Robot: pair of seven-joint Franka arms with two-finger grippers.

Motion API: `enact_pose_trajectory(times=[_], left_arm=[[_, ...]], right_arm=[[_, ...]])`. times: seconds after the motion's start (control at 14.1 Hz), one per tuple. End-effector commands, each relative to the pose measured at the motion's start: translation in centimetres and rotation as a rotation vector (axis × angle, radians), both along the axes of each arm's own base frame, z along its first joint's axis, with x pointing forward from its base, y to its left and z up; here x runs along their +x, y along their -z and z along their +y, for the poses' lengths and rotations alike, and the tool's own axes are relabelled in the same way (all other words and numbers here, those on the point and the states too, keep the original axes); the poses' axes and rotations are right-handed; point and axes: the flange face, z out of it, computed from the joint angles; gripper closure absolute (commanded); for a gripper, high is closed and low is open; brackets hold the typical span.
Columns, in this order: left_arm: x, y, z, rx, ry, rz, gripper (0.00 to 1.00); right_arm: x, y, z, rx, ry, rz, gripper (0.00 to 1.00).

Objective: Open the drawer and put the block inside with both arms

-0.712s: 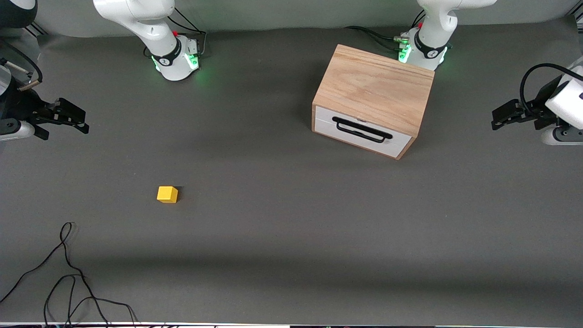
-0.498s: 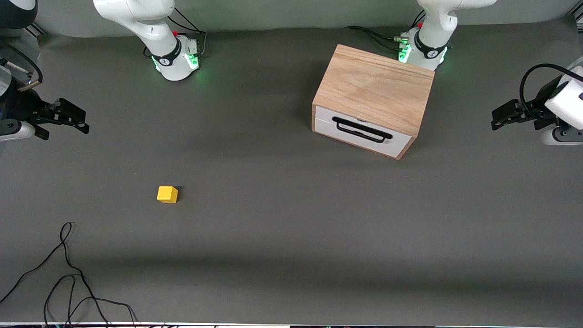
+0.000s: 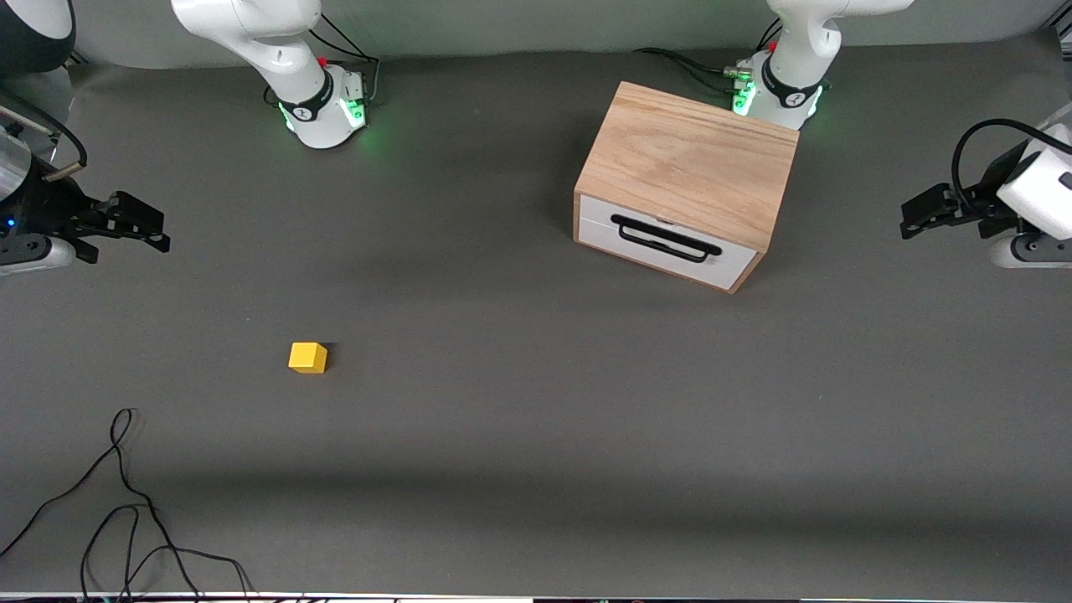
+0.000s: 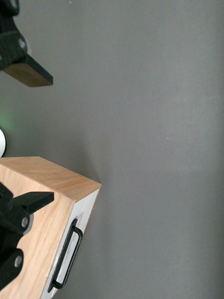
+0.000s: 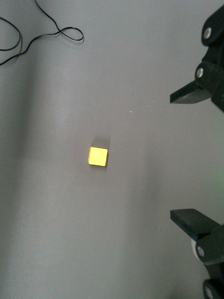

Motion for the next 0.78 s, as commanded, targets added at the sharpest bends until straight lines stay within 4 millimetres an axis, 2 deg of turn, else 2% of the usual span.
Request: enact_pose_trajectory(times=[0.0, 0.36, 0.43, 0.71], left_arm=[[-1.1, -0.1, -4.2, 0.019, -0.084, 0.01, 0.0], [-3.5, 0.1, -13.9, 0.066, -0.372, 0.009, 0.0], [-4.2, 0.6, -16.6, 0.079, -0.419, 0.012, 0.0], [-6.3, 2.3, -24.1, 0.133, -0.799, 0.002, 0.0]], right_arm=[[0.3, -0.7, 0.3, -0.002, 0.018, -0.006, 0.0], [0.7, -0.3, -0.3, -0.002, 0.027, -0.009, 0.0], [0.7, -0.3, -0.3, -0.002, 0.027, -0.011, 0.0], [0.7, -0.4, -0.4, -0.004, 0.021, -0.009, 0.0]])
